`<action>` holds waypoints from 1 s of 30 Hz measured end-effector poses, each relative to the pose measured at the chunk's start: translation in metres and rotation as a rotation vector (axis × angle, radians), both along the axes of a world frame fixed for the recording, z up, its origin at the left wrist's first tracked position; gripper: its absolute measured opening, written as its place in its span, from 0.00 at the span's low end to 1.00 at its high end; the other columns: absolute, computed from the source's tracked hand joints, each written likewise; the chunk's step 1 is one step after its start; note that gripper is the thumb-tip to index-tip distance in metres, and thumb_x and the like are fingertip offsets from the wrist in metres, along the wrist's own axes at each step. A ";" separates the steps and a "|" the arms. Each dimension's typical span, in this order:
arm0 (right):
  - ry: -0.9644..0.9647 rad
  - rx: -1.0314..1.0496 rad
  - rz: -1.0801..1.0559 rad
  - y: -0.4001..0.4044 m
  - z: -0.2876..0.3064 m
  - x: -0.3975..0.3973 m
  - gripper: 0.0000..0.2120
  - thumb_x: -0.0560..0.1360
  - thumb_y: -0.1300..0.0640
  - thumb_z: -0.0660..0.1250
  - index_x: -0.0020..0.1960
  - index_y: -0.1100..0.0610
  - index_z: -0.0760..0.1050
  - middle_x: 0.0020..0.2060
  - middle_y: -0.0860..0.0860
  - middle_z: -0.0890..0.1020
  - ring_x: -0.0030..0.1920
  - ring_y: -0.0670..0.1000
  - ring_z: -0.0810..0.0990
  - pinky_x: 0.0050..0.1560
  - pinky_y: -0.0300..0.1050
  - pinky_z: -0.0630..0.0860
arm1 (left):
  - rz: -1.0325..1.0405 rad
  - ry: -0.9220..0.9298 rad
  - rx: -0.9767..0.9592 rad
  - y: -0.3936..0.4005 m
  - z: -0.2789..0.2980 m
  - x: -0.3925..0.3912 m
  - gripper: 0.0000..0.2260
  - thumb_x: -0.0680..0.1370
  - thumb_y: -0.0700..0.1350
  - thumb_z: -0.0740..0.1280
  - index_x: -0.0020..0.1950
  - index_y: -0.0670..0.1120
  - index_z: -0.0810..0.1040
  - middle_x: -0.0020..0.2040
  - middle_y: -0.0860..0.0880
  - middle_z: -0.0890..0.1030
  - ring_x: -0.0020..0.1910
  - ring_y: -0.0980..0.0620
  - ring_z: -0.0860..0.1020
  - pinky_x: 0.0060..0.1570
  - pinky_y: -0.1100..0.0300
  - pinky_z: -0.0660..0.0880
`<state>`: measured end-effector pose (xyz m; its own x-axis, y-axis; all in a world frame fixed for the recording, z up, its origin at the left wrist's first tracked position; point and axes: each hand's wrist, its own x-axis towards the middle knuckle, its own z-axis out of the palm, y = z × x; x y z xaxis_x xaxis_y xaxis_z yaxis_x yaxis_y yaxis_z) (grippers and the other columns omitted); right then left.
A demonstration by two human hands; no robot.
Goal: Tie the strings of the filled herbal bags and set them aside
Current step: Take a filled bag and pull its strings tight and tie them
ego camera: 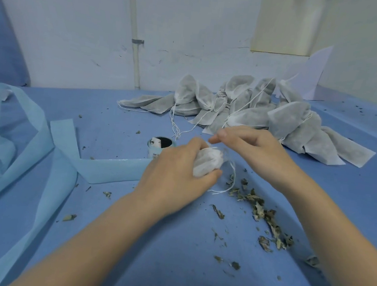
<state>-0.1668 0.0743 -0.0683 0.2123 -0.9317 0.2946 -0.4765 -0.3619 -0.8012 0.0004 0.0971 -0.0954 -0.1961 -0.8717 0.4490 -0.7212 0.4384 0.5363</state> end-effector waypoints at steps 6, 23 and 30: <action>-0.046 0.077 0.169 0.004 0.000 0.002 0.09 0.74 0.51 0.68 0.46 0.56 0.84 0.39 0.49 0.85 0.38 0.42 0.81 0.43 0.32 0.76 | -0.060 -0.019 0.014 -0.005 0.002 0.007 0.17 0.65 0.59 0.69 0.50 0.54 0.76 0.47 0.59 0.72 0.43 0.63 0.71 0.41 0.73 0.65; 0.144 -0.231 0.085 0.029 -0.005 0.057 0.11 0.80 0.55 0.61 0.52 0.54 0.82 0.42 0.40 0.81 0.43 0.33 0.74 0.46 0.24 0.65 | 0.101 -0.324 0.046 0.018 0.016 0.045 0.07 0.73 0.49 0.65 0.46 0.49 0.70 0.35 0.56 0.69 0.43 0.49 0.70 0.37 0.56 0.66; 0.137 0.036 0.013 0.035 -0.013 0.074 0.16 0.77 0.42 0.62 0.37 0.50 0.75 0.29 0.44 0.75 0.28 0.39 0.70 0.31 0.29 0.66 | 0.163 -0.290 0.041 0.035 0.015 0.057 0.06 0.74 0.41 0.62 0.49 0.49 0.68 0.47 0.51 0.75 0.48 0.46 0.73 0.40 0.56 0.68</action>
